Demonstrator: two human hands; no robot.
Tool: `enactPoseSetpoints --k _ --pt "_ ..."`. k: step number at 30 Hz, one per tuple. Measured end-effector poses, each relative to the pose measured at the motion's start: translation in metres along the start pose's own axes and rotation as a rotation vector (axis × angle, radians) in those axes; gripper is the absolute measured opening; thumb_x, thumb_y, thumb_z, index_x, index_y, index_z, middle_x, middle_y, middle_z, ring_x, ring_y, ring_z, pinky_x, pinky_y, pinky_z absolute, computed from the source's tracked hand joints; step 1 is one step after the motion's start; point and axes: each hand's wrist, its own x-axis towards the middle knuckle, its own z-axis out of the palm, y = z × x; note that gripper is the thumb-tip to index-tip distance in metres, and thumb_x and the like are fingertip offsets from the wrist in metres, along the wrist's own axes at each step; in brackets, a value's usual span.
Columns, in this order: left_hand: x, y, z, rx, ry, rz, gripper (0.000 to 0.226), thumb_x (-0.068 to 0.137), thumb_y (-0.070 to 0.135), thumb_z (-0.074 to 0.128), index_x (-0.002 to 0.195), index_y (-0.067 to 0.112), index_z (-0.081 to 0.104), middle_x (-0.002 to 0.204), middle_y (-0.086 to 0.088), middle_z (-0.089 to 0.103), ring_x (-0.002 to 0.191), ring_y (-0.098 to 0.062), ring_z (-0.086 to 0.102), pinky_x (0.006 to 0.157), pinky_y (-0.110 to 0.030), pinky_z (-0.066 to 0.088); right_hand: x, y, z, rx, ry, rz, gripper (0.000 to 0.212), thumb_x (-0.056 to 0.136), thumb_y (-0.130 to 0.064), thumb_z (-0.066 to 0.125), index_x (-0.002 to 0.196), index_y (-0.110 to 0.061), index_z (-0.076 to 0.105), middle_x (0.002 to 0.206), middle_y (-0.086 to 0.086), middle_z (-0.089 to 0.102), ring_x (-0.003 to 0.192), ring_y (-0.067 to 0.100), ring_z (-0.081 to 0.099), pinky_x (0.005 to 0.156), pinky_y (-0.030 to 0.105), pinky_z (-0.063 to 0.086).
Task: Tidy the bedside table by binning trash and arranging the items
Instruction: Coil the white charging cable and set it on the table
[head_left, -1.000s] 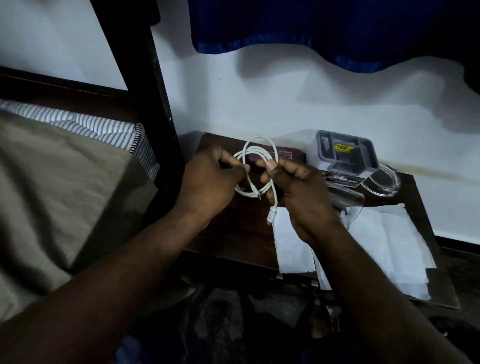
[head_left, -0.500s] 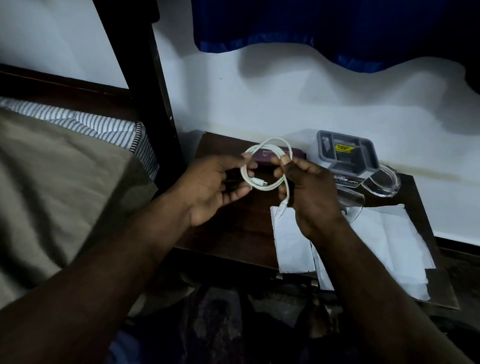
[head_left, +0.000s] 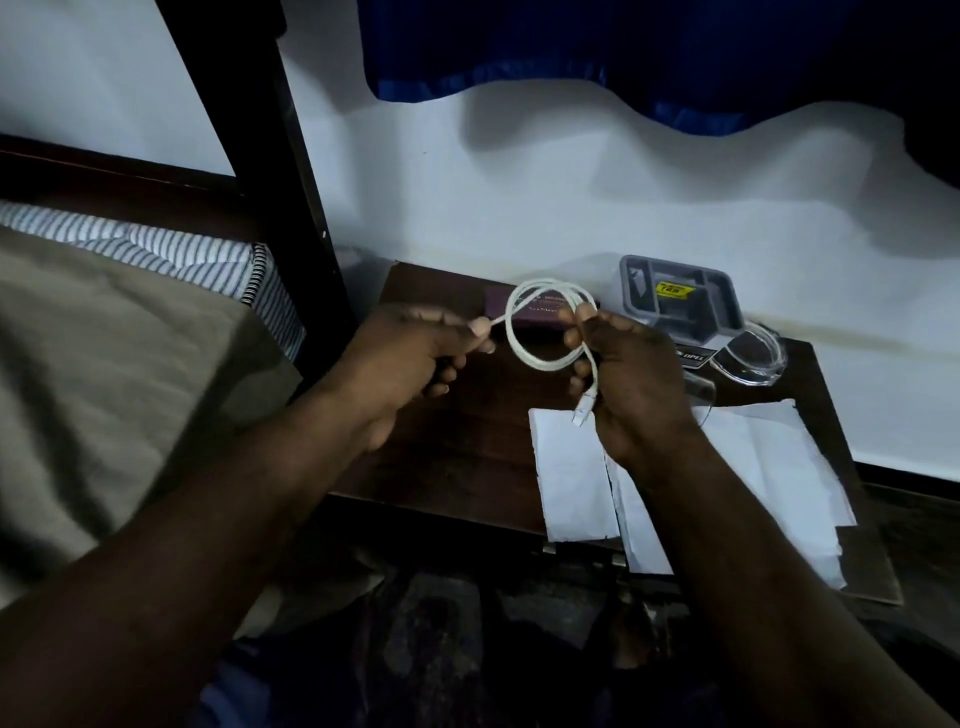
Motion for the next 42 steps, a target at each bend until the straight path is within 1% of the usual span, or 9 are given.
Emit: enactPoseSetpoints --k 3,7,13,20,25,30,36,39,42 --pt "-0.001 -0.001 0.002 0.052 0.086 -0.047 0.023 0.092 0.035 0.072 0.078 0.020 0.081 0.068 0.008 0.067 0.066 -0.009 0.058 0.057 -0.023 0.051 0.002 -0.001 -0.001 -0.010 0.068 0.006 0.021 0.102 -0.019 0.064 0.085 -0.014 0.075 0.064 -0.004 0.065 0.045 0.007 0.045 0.046 0.022 0.037" --pt "-0.007 -0.001 0.006 0.183 -0.088 -0.084 0.020 0.095 0.036 0.069 0.087 0.023 0.082 0.093 0.002 0.079 0.076 -0.011 0.064 0.070 -0.028 0.052 -0.001 -0.001 -0.001 -0.036 0.027 -0.007 0.018 0.103 -0.019 0.064 0.092 -0.012 0.076 0.067 -0.003 0.066 0.047 0.007 0.046 0.047 0.021 0.038" --pt "-0.011 0.004 0.013 -0.106 -0.197 -0.200 0.024 0.096 0.029 0.063 0.086 0.019 0.083 0.088 0.001 0.068 0.065 -0.008 0.061 0.061 -0.022 0.048 0.002 0.003 -0.002 -0.424 0.138 -0.226 0.026 0.099 -0.028 0.068 0.079 -0.016 0.078 0.068 0.005 0.073 0.047 0.009 0.054 0.052 0.026 0.044" --pt "-0.009 0.004 0.010 -0.414 -0.184 -0.227 0.019 0.074 0.028 0.081 0.083 0.012 0.078 0.075 0.000 0.067 0.062 -0.007 0.066 0.052 -0.017 0.052 0.001 0.010 -0.002 -0.660 0.188 -0.359 0.030 0.097 -0.035 0.065 0.070 -0.024 0.073 0.067 -0.017 0.073 0.058 0.013 0.070 0.068 0.039 0.058" --pt "-0.009 -0.005 0.019 -0.275 -0.024 -0.082 0.028 0.068 0.031 0.083 0.082 0.012 0.069 0.072 0.000 0.068 0.063 -0.009 0.063 0.054 -0.016 0.048 -0.005 0.010 0.010 -0.370 -0.016 -0.270 0.025 0.099 -0.027 0.070 0.077 -0.021 0.078 0.068 -0.001 0.073 0.046 0.007 0.055 0.051 0.025 0.047" --pt "-0.005 -0.010 0.020 -0.285 0.066 0.004 0.026 0.074 0.029 0.083 0.080 0.012 0.065 0.087 -0.008 0.068 0.082 -0.013 0.067 0.077 -0.028 0.060 -0.008 0.007 0.011 -0.148 -0.136 -0.169 0.017 0.103 -0.019 0.065 0.096 -0.016 0.080 0.069 0.001 0.066 0.046 0.010 0.046 0.048 0.021 0.039" --pt "-0.002 -0.012 0.023 -0.332 0.194 0.039 0.029 0.081 0.014 0.085 0.086 0.017 0.057 0.079 0.000 0.065 0.065 -0.007 0.067 0.058 -0.024 0.056 -0.010 0.006 0.011 -0.010 -0.244 -0.073 0.021 0.104 -0.018 0.061 0.110 -0.006 0.077 0.072 0.003 0.062 0.051 0.011 0.044 0.050 0.023 0.038" --pt "-0.003 -0.012 0.021 -0.163 0.286 0.052 0.031 0.077 0.011 0.087 0.097 0.012 0.064 0.079 -0.006 0.073 0.059 -0.010 0.070 0.050 -0.024 0.053 -0.012 0.006 0.013 -0.045 -0.290 -0.088 0.024 0.105 -0.016 0.059 0.115 -0.001 0.075 0.071 0.001 0.062 0.051 0.011 0.043 0.051 0.022 0.038" --pt "-0.003 -0.011 0.014 0.403 0.481 0.274 0.019 0.076 0.026 0.080 0.091 0.021 0.070 0.073 -0.001 0.074 0.058 -0.013 0.072 0.055 -0.031 0.059 -0.015 0.006 0.017 -0.070 -0.329 -0.107 0.023 0.104 -0.015 0.059 0.114 -0.001 0.075 0.069 -0.002 0.063 0.051 0.011 0.042 0.052 0.023 0.036"
